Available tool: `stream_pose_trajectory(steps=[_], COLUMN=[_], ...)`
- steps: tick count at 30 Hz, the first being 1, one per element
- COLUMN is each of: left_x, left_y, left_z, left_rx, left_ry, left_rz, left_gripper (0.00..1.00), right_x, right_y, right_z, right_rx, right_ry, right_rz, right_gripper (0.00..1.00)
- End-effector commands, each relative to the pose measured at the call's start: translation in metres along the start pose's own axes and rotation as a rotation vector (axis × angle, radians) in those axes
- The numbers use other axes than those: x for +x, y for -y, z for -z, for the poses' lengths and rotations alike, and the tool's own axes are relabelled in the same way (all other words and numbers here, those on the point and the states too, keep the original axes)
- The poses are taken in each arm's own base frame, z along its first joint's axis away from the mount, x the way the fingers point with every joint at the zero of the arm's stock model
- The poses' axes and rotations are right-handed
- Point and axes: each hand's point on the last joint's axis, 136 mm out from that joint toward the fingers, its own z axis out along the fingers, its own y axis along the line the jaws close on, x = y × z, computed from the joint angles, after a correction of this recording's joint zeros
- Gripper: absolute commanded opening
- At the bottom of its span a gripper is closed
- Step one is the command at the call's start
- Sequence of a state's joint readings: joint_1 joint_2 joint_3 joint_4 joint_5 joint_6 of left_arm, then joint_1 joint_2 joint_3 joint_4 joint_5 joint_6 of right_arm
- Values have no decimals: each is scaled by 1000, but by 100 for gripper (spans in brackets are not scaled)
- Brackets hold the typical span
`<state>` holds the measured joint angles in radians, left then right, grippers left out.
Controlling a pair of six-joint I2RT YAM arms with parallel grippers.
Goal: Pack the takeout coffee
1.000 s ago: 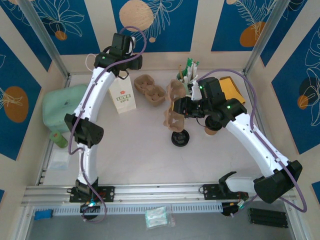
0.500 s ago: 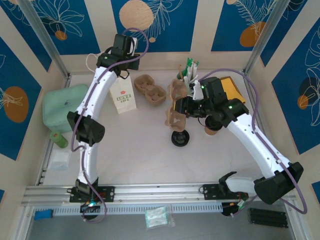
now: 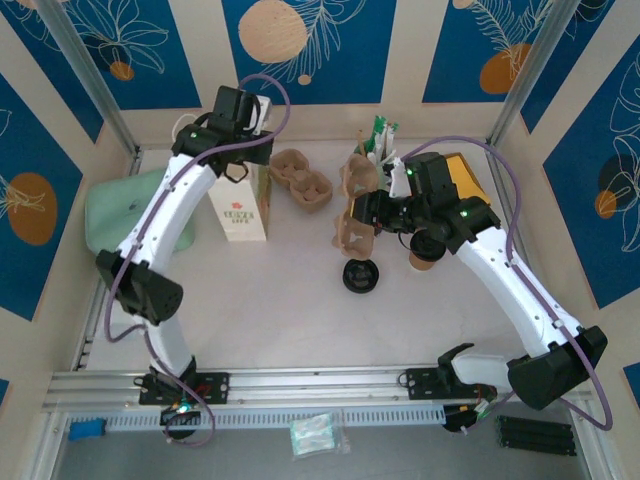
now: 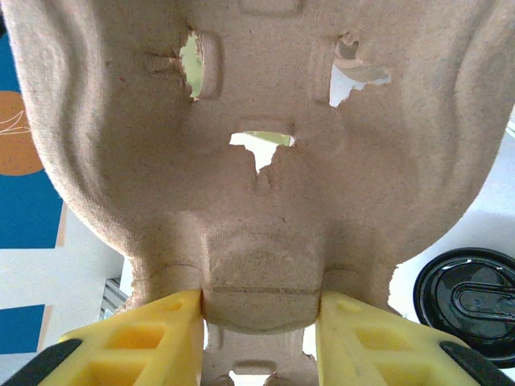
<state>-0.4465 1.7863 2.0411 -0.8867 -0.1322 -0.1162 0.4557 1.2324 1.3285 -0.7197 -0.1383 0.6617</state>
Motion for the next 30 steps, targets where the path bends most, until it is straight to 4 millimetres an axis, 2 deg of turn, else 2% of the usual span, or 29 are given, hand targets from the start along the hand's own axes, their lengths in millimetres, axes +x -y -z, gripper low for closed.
stream_pose_trajectory(steps=[1, 8, 13, 24, 30], left_x=[14, 40, 49, 46, 47], left_y=[24, 66, 94, 137, 155], left_z=[21, 41, 57, 80, 74], left_rx=[72, 174, 262, 406, 445], left_ry=[-14, -25, 8, 78, 73], left_rz=[15, 57, 122, 228, 245], left_gripper=[0, 0, 0, 0, 0], right_x=[0, -4, -8, -14, -13], right_y=[-4, -1, 3, 6, 6], right_z=[4, 9, 14, 19, 21], right_rx=[-26, -25, -24, -26, -26], right_ry=[3, 20, 35, 49, 53], right_rz=[12, 9, 2, -5, -6], right_gripper=[37, 37, 37, 37, 37])
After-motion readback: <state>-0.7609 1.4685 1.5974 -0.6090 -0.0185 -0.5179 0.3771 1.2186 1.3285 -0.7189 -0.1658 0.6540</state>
